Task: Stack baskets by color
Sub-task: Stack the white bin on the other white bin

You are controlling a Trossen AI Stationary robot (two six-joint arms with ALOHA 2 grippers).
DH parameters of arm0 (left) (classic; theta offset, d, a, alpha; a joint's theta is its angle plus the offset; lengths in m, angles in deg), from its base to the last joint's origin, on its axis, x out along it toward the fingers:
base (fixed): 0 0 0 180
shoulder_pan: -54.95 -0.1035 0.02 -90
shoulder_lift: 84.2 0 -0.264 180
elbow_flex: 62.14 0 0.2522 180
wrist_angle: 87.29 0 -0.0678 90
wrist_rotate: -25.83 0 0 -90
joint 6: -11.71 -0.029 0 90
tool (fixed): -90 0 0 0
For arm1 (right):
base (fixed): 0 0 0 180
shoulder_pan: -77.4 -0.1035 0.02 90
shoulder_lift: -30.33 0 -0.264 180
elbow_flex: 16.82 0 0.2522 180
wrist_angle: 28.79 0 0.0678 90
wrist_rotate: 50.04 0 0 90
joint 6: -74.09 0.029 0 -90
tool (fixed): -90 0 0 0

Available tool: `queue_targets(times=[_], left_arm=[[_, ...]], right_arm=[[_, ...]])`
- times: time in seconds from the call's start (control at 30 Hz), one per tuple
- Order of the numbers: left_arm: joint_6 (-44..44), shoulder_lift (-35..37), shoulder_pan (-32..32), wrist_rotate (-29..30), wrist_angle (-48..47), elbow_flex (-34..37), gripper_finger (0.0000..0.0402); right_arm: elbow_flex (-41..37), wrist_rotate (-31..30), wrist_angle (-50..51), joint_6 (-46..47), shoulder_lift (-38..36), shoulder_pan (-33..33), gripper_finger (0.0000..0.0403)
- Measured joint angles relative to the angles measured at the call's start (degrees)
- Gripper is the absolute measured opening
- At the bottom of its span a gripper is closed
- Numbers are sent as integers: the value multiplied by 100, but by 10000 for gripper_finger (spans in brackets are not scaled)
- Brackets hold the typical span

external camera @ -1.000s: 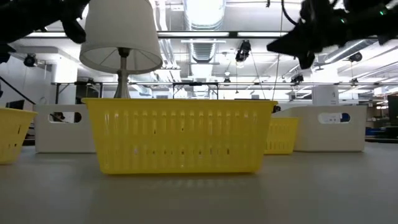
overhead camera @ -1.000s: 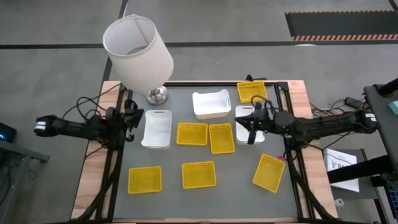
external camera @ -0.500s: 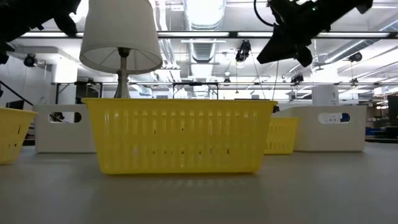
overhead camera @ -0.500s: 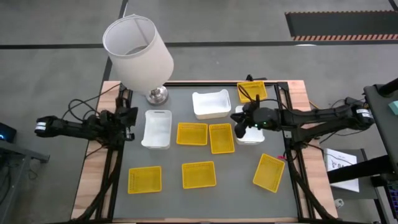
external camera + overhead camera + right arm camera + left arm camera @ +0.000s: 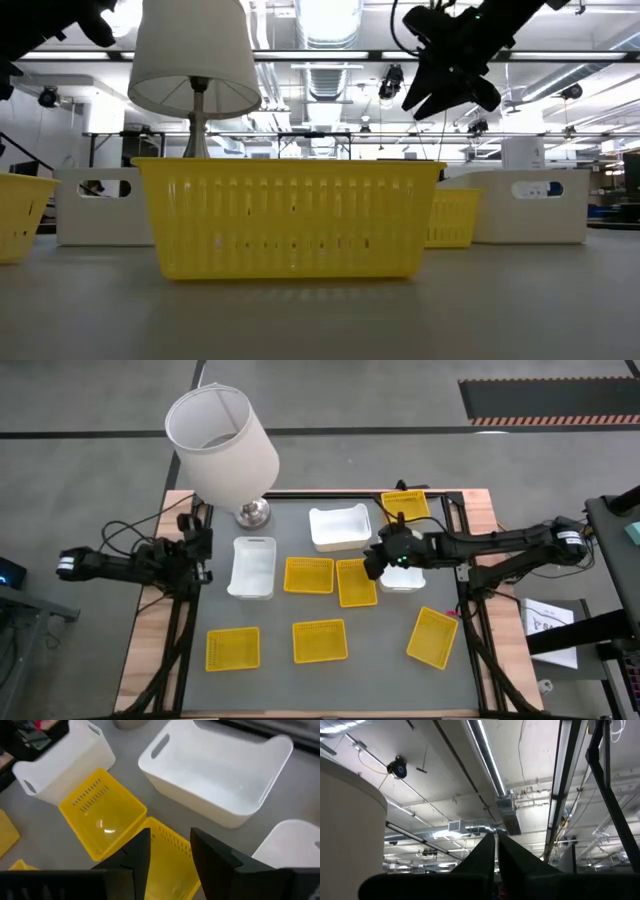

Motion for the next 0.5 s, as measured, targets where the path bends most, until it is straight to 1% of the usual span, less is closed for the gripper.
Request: queue_targets(times=[0.1,0.23,0.3,0.5], left_arm=[[4,110,0,0,-2,95,4],[38,139,0,0,-14,137,4],[38,143,0,0,-13,137,4],[40,117,0,0,-9,137,4]], right_arm=[[287,164,349,139,348,-11,131],[777,154,1007,156,834,-9,126],[1044,-14,1472,232,1080,-9,123],[1754,-673,3176,1088,1804,-9,121]])
